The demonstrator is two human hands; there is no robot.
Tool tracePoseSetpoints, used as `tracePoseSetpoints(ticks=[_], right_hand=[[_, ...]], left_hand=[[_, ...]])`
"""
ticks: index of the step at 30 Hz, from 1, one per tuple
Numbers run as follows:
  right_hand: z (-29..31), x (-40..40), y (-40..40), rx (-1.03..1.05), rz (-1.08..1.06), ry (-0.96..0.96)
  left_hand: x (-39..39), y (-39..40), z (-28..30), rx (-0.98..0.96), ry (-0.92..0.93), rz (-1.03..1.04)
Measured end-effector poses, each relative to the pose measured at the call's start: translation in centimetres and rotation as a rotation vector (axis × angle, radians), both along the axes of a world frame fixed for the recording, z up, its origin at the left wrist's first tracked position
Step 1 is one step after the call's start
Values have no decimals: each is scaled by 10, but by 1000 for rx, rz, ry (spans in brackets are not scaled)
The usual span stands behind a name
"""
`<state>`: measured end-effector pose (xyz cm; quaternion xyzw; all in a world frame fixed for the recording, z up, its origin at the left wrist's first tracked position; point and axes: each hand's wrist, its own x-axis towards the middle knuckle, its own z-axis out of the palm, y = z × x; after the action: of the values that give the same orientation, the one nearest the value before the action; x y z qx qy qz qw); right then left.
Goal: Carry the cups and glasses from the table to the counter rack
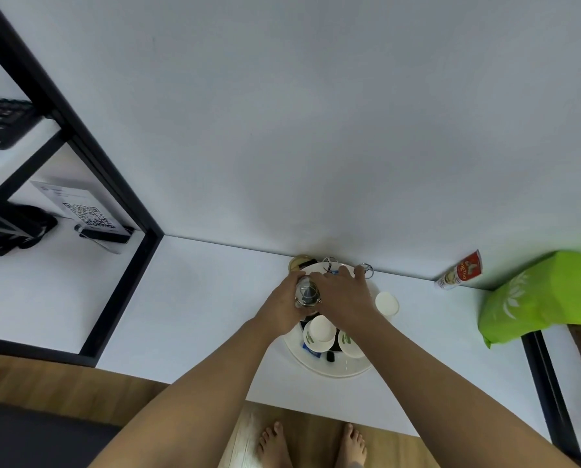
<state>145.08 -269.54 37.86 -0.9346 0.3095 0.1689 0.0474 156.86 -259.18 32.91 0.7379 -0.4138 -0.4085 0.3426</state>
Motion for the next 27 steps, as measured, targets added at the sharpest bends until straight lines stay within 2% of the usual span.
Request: tracePoseSetpoints(ticks=[9, 15, 17, 20, 27], right_hand=[[3, -3, 1, 13, -3, -24], [34, -6, -10, 63, -25, -118], [53, -8, -16, 105, -27, -211], [90, -9, -25, 196, -73, -468], [205, -3, -33, 126, -102, -1006]], left_hand=[[4, -1, 9, -27, 27, -42], [16, -5, 44, -26, -61, -111], [23, -8, 66, -33, -111, -88], [33, -17, 110, -121, -191, -24], [47, -31, 256, -569, -176, 128]])
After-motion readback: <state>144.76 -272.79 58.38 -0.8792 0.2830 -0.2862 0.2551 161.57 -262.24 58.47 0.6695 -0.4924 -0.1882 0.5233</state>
